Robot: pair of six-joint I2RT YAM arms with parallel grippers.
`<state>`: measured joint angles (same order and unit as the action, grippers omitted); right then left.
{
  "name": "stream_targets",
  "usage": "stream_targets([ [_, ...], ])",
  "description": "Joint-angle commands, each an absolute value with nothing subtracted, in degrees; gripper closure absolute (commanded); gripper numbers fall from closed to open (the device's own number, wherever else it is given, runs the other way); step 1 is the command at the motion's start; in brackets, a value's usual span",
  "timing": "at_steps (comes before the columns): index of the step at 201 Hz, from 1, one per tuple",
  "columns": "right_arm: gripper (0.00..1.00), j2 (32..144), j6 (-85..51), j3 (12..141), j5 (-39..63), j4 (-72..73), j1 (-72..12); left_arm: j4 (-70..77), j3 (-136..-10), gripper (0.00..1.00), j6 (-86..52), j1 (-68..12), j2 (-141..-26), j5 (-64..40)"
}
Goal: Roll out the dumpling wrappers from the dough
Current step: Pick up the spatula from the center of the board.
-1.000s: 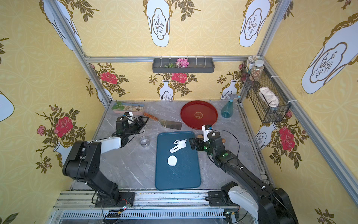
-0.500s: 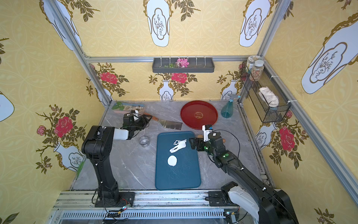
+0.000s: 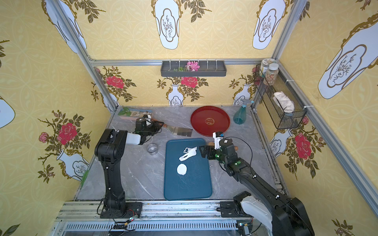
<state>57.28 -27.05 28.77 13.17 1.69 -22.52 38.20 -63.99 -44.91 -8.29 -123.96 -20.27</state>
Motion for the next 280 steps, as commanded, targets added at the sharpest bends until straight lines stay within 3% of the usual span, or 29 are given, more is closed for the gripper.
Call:
stream_targets([
  [1,0.03,57.56,-28.12,28.31,13.18,5.73,-22.52,40.40,-64.13,0.64,-43.95,-8.35,-124.46,-20.04],
  [25,0.03,58.47,-28.55,27.95,13.23,6.84,-22.41,40.99,-64.21,0.71,-43.59,-8.35,-124.45,-20.41],
  [89,0.03,59.11,-28.40,28.33,13.50,6.59,-22.32,42.59,-64.26,1.00,-43.41,-8.35,-124.21,-22.12],
  [123,0.03,59.33,-27.94,29.15,13.34,5.25,-22.30,44.54,-61.33,1.00,-43.77,-8.35,-119.34,-21.25],
  [178,0.03,59.16,-27.49,30.42,10.97,2.50,-22.22,42.54,-52.91,1.00,-43.59,-8.35,-102.05,-18.92],
  [220,0.03,57.63,-29.50,29.93,8.62,1.20,-21.97,30.77,-46.68,1.00,-41.86,-9.91,-86.88,-18.32],
  [280,0.03,54.64,-31.78,29.77,3.82,-1.98,-21.80,5.65,-39.37,1.00,-35.51,-16.77,-61.21,-5.78],
])
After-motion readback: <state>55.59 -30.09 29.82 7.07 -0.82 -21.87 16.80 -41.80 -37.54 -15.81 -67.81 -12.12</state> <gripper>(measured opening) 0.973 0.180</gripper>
